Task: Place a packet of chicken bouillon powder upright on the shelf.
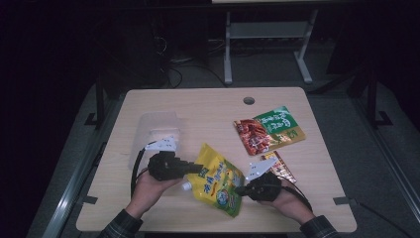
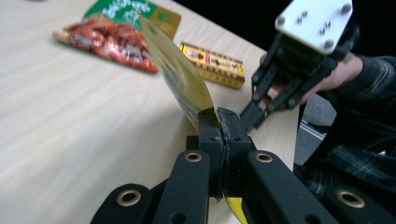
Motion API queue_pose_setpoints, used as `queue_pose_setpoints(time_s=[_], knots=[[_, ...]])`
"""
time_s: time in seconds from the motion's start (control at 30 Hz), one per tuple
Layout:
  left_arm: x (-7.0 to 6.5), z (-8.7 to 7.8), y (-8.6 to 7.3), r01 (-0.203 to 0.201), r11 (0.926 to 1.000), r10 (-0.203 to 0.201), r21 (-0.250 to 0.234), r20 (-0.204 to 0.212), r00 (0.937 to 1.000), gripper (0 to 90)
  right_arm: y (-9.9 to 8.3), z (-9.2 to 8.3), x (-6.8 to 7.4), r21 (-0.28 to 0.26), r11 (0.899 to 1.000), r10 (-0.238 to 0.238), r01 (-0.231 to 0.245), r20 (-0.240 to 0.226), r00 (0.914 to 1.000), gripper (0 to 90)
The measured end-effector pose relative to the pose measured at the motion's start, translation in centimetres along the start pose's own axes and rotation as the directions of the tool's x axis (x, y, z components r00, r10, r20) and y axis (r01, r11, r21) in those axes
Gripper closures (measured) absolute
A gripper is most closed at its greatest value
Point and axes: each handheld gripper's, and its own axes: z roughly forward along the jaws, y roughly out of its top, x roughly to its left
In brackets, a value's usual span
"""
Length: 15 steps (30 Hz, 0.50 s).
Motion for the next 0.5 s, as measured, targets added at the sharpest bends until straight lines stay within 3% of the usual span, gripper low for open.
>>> queue_pose_setpoints(time_s=[0.17, 0.37, 0.5], knots=[[0.0, -0.1, 2.0, -0.042, 0.9990, 0.042, -0.014, 0.016, 0.9990, 89.2, 0.8, -0.1, -0.1, -0.029, 0.999, -0.027, 0.027, -0.006, 0.9996, 90.0], [-0.2, -0.7, 4.0, -0.099, 0.9949, 0.099, -0.019, 0.030, 0.9946, 89.3, 1.8, -1.8, -0.8, -0.115, 0.993, -0.004, 0.004, 0.002, 1.0000, 87.5], [-0.4, -1.1, 5.1, -0.143, 0.9896, 0.144, -0.016, 0.032, 0.9891, 89.5, 3.1, -4.5, -2.3, -0.227, 0.974, 0.000, 0.009, 0.038, 0.9993, 69.2]])
